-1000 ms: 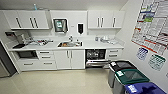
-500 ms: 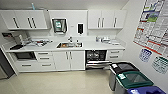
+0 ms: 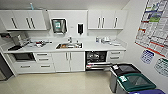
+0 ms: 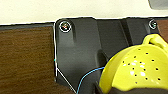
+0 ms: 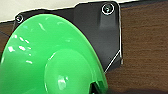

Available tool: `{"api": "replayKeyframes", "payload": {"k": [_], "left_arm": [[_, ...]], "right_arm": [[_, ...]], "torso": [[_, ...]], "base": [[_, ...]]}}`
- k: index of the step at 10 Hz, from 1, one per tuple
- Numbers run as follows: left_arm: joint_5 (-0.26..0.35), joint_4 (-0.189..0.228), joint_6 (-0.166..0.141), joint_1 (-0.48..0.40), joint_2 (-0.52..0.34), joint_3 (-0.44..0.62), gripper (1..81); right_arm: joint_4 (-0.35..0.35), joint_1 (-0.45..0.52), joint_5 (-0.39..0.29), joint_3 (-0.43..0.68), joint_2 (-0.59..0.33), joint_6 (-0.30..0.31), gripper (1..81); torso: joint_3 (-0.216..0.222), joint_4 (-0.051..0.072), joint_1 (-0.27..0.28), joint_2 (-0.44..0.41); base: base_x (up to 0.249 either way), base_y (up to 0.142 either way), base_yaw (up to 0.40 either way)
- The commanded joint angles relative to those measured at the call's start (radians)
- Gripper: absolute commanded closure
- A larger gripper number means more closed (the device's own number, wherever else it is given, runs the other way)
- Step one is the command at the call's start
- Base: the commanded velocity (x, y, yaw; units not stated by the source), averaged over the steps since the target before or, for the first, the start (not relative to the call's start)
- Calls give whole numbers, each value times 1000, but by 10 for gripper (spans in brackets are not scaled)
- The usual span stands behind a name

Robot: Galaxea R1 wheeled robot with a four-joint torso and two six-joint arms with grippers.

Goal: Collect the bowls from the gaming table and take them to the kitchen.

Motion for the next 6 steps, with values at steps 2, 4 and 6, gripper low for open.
{"api": "replayKeyframes", "payload": {"k": [2,4,6], "left_arm": [[44,3,3,-36,-7,-5,811],[44,5,3,-36,-5,-4,811],[44,4,3,-36,-5,-5,811]], "right_arm": [[-8,29,-49,-2,-10,-2,811],[-8,28,-49,-2,-12,-2,811],[-8,29,-49,-2,-10,-2,811]], "torso": [[0,0,0,0],[0,0,-1,-1],[0,0,0,0]], "base": [[109,0,0],[134,0,0],[133,0,0]]}}
